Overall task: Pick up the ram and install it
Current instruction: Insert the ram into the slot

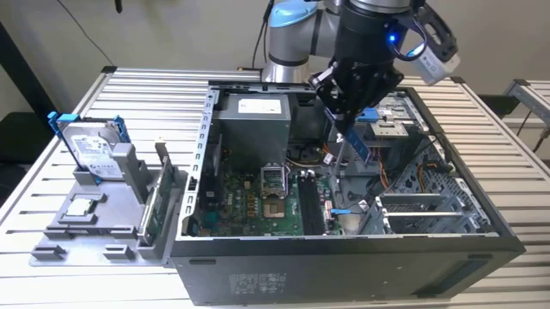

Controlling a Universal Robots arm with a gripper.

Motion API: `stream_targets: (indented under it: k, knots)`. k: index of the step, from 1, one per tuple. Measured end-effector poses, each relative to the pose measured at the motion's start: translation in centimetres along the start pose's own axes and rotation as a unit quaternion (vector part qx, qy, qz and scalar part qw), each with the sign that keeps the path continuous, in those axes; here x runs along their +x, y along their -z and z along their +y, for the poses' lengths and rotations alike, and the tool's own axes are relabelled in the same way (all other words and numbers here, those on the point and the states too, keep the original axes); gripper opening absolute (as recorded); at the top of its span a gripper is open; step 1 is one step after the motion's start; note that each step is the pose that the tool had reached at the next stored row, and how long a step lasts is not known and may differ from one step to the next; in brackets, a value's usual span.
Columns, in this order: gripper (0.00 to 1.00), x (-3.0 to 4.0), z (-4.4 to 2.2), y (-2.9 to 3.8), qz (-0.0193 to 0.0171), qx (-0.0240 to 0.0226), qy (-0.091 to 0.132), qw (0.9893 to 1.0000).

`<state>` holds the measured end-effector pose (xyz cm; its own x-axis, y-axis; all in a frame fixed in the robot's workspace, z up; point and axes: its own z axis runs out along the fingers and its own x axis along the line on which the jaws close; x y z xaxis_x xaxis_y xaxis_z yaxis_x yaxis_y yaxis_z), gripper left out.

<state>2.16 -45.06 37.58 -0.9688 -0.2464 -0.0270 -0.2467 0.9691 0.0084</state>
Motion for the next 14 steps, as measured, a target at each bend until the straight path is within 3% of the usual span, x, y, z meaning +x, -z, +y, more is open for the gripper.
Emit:
stream_targets:
  k: [3,8,14]
  knots:
    - [0.15,0.01,0.00,0.01,0.0030,0.0011,-0.009,1.0000]
    - [0.15,-0.01,0.01,-0.07,0.0028,0.0017,-0.033,0.9995]
    - [0.15,0.01,0.00,-0.33,0.0026,0.0024,-0.063,0.9980]
